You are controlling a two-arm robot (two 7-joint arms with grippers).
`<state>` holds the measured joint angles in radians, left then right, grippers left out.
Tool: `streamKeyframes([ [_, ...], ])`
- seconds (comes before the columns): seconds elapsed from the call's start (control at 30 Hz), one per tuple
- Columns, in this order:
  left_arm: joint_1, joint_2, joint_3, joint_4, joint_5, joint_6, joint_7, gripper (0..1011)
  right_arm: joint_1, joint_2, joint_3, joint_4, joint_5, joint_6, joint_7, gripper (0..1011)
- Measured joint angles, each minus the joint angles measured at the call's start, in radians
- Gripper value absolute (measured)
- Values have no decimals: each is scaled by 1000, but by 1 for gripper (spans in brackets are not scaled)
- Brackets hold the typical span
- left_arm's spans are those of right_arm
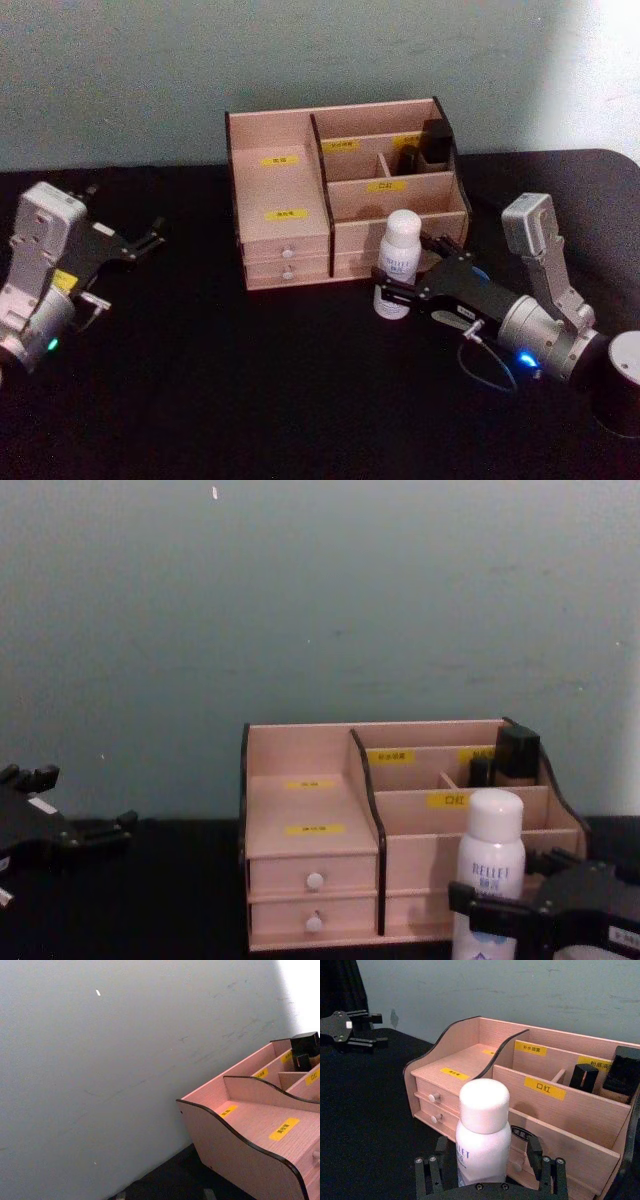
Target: Pick up the facial cleanser and watermelon frost from the table and place them into the tiered storage box.
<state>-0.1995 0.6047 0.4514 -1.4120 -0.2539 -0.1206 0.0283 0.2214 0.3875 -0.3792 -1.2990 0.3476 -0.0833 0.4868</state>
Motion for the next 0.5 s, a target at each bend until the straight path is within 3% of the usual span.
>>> streamKeyframes([
  [0.5, 0, 0, 0, 0, 0, 0, 0, 1001, -1, 2, 0, -1, 0, -1, -1, 993],
])
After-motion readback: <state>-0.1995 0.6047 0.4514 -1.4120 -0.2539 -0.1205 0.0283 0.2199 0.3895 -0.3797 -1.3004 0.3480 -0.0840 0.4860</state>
